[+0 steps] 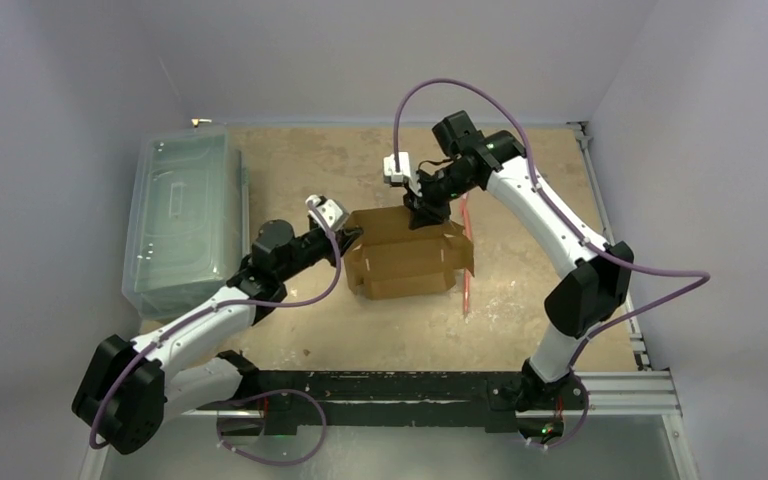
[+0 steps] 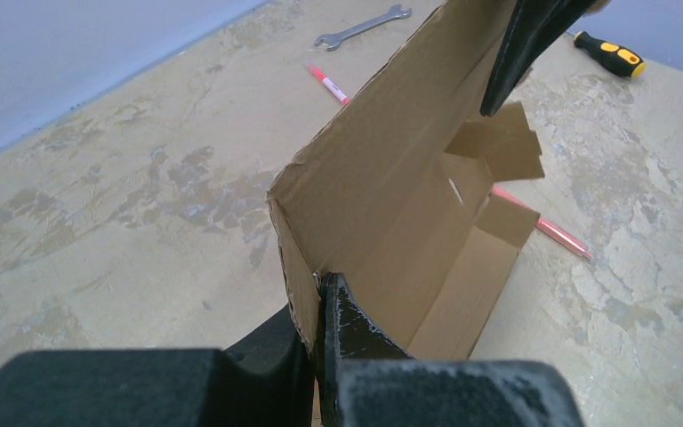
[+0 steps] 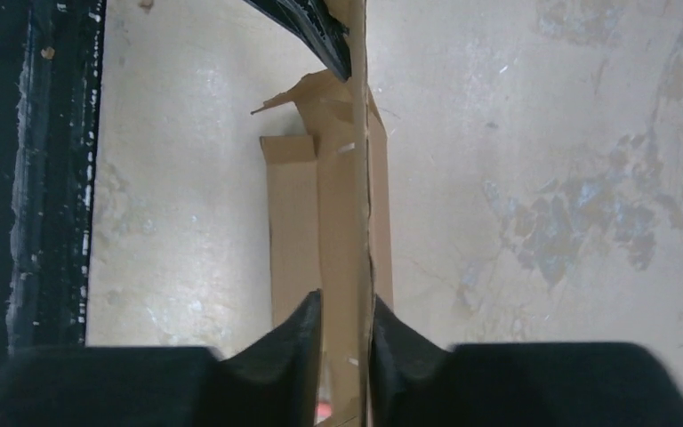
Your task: Fold the paper box
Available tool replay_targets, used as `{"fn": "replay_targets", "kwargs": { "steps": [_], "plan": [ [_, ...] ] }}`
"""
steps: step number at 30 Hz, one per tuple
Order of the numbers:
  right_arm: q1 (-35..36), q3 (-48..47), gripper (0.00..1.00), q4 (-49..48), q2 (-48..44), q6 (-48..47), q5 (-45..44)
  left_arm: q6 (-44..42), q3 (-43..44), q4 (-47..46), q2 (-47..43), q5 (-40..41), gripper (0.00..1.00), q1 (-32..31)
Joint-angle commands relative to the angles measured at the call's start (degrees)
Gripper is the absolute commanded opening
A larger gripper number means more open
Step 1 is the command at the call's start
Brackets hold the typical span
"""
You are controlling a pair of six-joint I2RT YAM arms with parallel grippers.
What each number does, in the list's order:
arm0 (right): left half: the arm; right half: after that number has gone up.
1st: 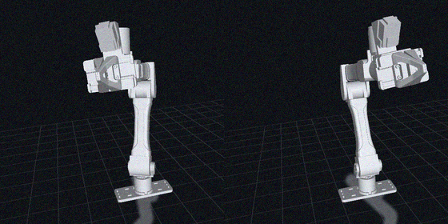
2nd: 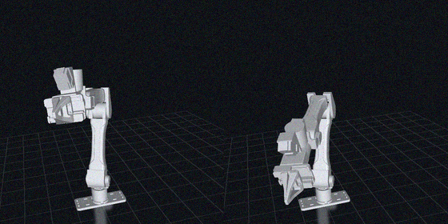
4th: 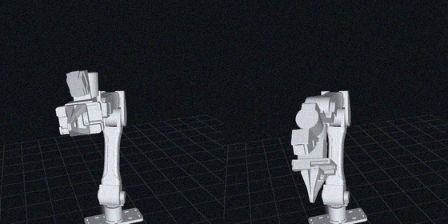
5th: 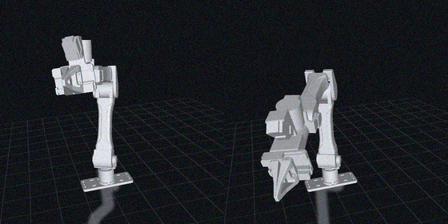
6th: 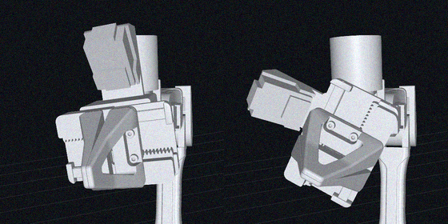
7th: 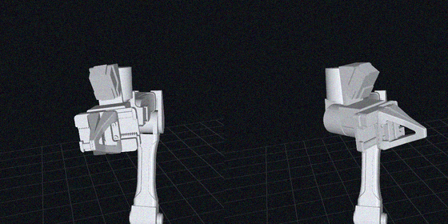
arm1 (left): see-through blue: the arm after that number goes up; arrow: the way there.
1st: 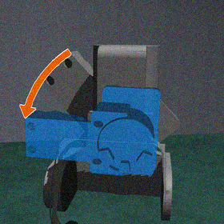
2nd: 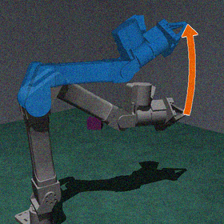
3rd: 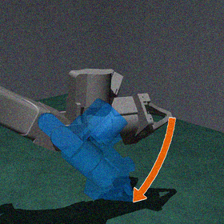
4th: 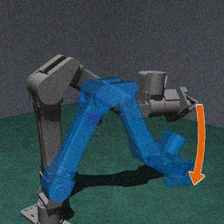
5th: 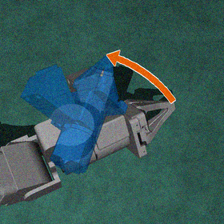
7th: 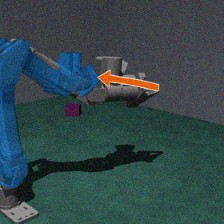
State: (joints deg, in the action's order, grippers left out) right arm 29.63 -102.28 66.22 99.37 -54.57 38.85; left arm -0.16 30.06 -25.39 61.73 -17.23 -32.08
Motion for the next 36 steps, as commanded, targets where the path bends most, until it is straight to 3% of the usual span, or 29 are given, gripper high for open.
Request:
{"fn": "replay_targets", "kwargs": {
  "steps": [1, 4, 8, 9, 12, 14, 16, 21, 25, 36],
  "plan": [
    [1.29, -2.75, 0.16, 0.09, -0.41, 2.62, -2.81, -1.38, 3.86, -0.23, -0.11, -0.38, 0.00, -0.62],
    [1.26, -1.98, 0.00, -1.73, -1.47, 3.40, -2.71, -0.87, 3.96, -0.14, -0.91, -0.02, 0.00, -0.62],
    [1.30, 0.16, 0.00, -3.79, -4.08, 3.05, -2.14, 1.65, 4.20, 0.24, -1.92, 2.67, 0.00, -0.62],
    [1.31, 0.99, 0.00, -4.15, -4.92, 3.02, -2.01, 3.05, 4.21, 0.39, -2.34, 4.93, 0.07, -0.62],
    [1.10, 4.29, 0.00, -8.73, -8.82, 5.11, -2.99, 8.40, 3.61, 1.73, -5.05, 12.49, 0.48, -0.53],
    [0.93, 7.10, 0.00, -12.73, -12.47, 6.15, -4.78, 11.08, 1.35, 1.77, -8.32, 15.05, 0.63, -0.46],
    [-0.06, 10.32, 0.00, -16.67, -16.71, 6.99, -4.33, 13.03, -2.41, 0.42, -12.48, 16.49, 0.70, -0.44],
    [-1.34, 15.46, 0.00, -20.12, -22.52, 6.07, -3.77, 17.26, -16.90, -8.36, -22.64, 20.84, 0.77, -0.36],
    [-1.33, 21.19, 0.00, -23.76, -25.23, 5.71, -3.77, 17.97, -26.44, -19.54, -25.78, 21.82, 0.77, -0.36],
    [-1.46, 22.80, 0.00, -26.07, -20.06, 6.78, -8.23, 9.85, -26.29, -29.24, -8.20, 22.92, 0.75, -0.35]
  ]
}}
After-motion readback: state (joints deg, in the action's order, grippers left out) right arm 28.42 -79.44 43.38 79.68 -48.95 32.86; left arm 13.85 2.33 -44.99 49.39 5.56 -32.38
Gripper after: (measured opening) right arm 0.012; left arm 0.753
